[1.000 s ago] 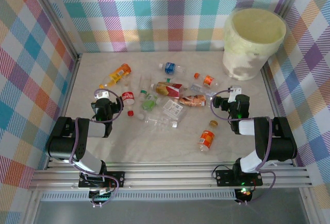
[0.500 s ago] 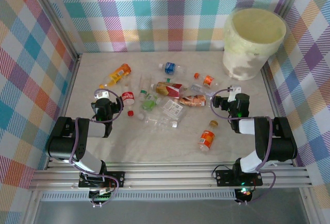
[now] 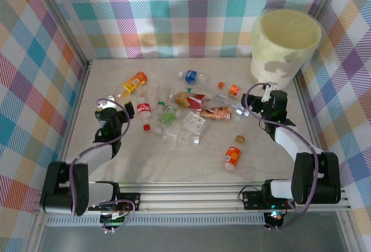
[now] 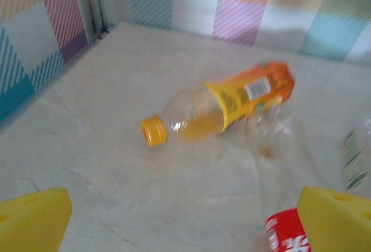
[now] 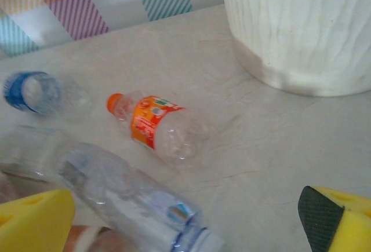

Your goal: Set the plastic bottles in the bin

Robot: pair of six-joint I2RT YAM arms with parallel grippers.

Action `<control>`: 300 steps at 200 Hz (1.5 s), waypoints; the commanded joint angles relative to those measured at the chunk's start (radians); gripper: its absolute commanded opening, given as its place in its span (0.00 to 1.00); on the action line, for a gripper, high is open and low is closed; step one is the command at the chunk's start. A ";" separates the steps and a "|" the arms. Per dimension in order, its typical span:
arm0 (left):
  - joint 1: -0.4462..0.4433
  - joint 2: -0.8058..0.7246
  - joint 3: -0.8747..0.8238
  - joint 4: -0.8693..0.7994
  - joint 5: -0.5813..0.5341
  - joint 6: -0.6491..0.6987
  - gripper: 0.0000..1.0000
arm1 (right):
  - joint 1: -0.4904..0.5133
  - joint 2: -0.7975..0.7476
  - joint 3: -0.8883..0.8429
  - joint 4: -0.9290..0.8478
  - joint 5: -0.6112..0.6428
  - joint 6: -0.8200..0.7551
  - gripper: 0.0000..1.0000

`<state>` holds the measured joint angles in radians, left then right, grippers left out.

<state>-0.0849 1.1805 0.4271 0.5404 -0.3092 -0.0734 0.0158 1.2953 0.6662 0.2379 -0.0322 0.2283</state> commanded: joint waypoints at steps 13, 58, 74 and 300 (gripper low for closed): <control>-0.009 -0.157 0.150 -0.423 -0.058 -0.188 1.00 | -0.004 -0.019 0.107 -0.336 -0.085 0.339 1.00; -0.009 -0.255 0.252 -0.751 0.066 -0.463 1.00 | -0.004 -0.021 0.162 -0.729 -0.220 0.546 1.00; -0.009 -0.259 0.262 -0.800 0.139 -0.536 1.00 | -0.004 -0.026 0.171 -0.862 -0.285 0.565 1.00; -0.049 -0.225 0.199 -0.720 0.523 -0.773 1.00 | 0.440 -0.071 -0.098 -0.834 -0.096 0.898 0.96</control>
<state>-0.1146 0.9485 0.6361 -0.2253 0.1925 -0.8268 0.4450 1.2102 0.5934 -0.6685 -0.1551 1.0721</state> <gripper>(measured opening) 0.998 0.965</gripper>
